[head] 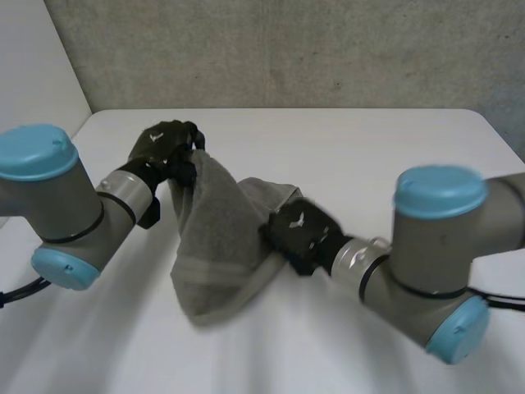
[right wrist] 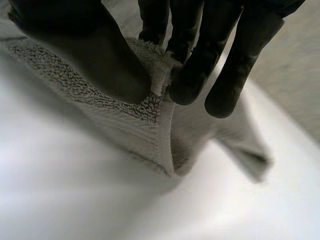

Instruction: Fold the towel.

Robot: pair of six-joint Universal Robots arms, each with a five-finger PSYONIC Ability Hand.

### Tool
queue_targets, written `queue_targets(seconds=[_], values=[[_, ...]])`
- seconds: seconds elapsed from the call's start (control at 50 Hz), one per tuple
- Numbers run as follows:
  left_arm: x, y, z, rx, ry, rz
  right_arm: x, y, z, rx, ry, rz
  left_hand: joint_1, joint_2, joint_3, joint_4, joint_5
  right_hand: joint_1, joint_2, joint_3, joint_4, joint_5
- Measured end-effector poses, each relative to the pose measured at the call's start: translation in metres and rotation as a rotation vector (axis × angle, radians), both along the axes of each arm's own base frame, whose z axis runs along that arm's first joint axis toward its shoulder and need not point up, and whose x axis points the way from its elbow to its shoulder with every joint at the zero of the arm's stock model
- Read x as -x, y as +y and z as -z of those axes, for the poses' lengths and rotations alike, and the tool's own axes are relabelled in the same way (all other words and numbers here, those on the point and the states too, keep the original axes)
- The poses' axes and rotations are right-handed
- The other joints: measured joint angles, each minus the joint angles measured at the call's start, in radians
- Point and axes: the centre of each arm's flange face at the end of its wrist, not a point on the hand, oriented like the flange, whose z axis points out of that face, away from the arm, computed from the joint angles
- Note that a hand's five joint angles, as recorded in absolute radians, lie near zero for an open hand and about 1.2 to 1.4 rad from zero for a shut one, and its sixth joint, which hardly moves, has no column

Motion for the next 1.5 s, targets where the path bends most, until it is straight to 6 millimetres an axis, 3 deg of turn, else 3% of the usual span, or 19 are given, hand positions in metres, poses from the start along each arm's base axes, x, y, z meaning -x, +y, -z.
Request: queue_targets(seconds=[0.1,0.26,0.32,0.38,0.44,0.52,0.64,0.72,0.84,0.9,0.98,1.0,1.08,1.12,1.14,1.18,1.24,1.32,1.5], values=[[-0.002,-0.002,-0.036,0.069,0.05,-0.01,0.013,-0.027,-0.047,0.116,-0.079,0.078,0.0,0.0,0.0,0.0,0.0,0.003,0.0,0.002,0.0,0.0],[-0.012,0.013,-0.13,0.23,0.234,-0.06,0.024,-0.055,-0.151,0.435,-0.35,0.17,0.0,0.0,0.0,0.0,0.0,0.004,0.0,0.002,0.0,0.0],[-0.018,0.027,-0.154,0.258,0.317,-0.078,0.025,-0.057,-0.179,0.552,-0.453,0.17,0.0,0.0,0.0,0.0,0.0,0.004,0.0,0.002,0.003,0.0],[-0.024,0.044,-0.161,0.239,0.385,-0.097,0.026,-0.059,-0.191,0.611,-0.504,0.169,0.0,0.0,0.0,0.0,0.0,0.004,0.0,0.002,0.003,0.0],[-0.028,0.058,-0.153,0.194,0.412,-0.113,0.028,-0.065,-0.188,0.611,-0.502,0.178,0.0,0.0,0.0,0.0,0.0,0.004,0.0,0.003,0.003,0.0],[-0.027,0.076,-0.12,0.089,0.391,-0.117,0.035,-0.08,-0.166,0.537,-0.433,0.202,0.0,0.0,-0.001,0.0,0.0,0.004,0.0,0.005,0.003,0.0],[-0.001,0.118,-0.03,-0.163,0.198,-0.026,0.049,-0.093,-0.102,0.281,-0.189,0.211,0.0,0.0,-0.001,0.0,0.0,0.005,0.0,0.005,0.003,0.0],[0.018,0.147,0.014,-0.279,0.043,0.072,0.055,-0.089,-0.075,0.193,-0.038,0.192,0.0,0.0,-0.001,0.0,0.0,0.005,0.0,0.005,0.003,0.0],[0.035,0.176,0.05,-0.385,-0.112,0.175,0.06,-0.08,-0.05,0.14,0.133,0.142,-0.003,-0.003,-0.005,-0.003,-0.001,0.006,0.0,0.005,0.003,0.0],[0.04,0.182,0.055,-0.404,-0.137,0.199,0.063,-0.078,-0.043,0.122,0.184,0.129,-0.043,-0.112,-0.106,-0.091,-0.087,0.006,0.0,0.005,0.003,0.0],[0.046,0.189,0.055,-0.412,-0.153,0.227,0.071,-0.078,-0.036,0.094,0.242,0.126,-0.324,-0.387,-0.338,-0.331,-0.329,0.006,0.0,0.006,0.003,0.0],[0.048,0.19,0.053,-0.409,-0.153,0.233,0.075,-0.079,-0.035,0.089,0.253,0.131,-0.524,-0.583,-0.551,-0.549,-0.542,0.006,0.0,0.006,0.003,0.0],[0.051,0.188,0.043,-0.382,-0.138,0.238,0.083,-0.083,-0.033,0.079,0.267,0.148,-1.047,-1.09,-1.074,-1.037,-1.065,0.006,0.0,0.006,0.003,0.0],[0.051,0.181,0.031,-0.352,-0.116,0.228,0.086,-0.084,-0.033,0.072,0.27,0.156,-1.225,-1.285,-1.276,-1.233,-1.271,-0.217,-0.218,-0.217,-0.222,-0.213],[0.05,0.178,0.028,-0.342,-0.108,0.223,0.087,-0.084,-0.033,0.069,0.27,0.157,-1.239,-1.301,-1.291,-1.246,-1.287,-0.331,-0.33,-0.312,-0.314,-0.324],[0.047,0.166,0.015,-0.307,-0.081,0.195,0.088,-0.083,-0.032,0.057,0.268,0.157,-1.249,-1.323,-1.308,-1.258,-1.31,-0.737,-0.733,-0.718,-0.719,-0.746],[0.038,0.147,-0.001,-0.259,-0.054,0.147,0.089,-0.08,-0.032,0.047,0.26,0.155,-1.249,-1.323,-1.309,-1.258,-1.313,-0.901,-0.873,-0.9,-0.902,-0.933],[0.025,0.121,-0.018,-0.193,-0.042,0.088,0.089,-0.076,-0.038,0.047,0.219,0.168,-1.249,-1.323,-1.309,-1.258,-1.313,-0.919,-0.881,-0.922,-0.93,-0.966],[0.003,0.079,-0.034,-0.105,-0.068,0.046,0.089,-0.077,-0.062,0.024,0.001,0.268,-1.249,-1.322,-1.309,-1.258,-1.308,-1.016,-0.965,-1.004,-1.027,-1.066]])
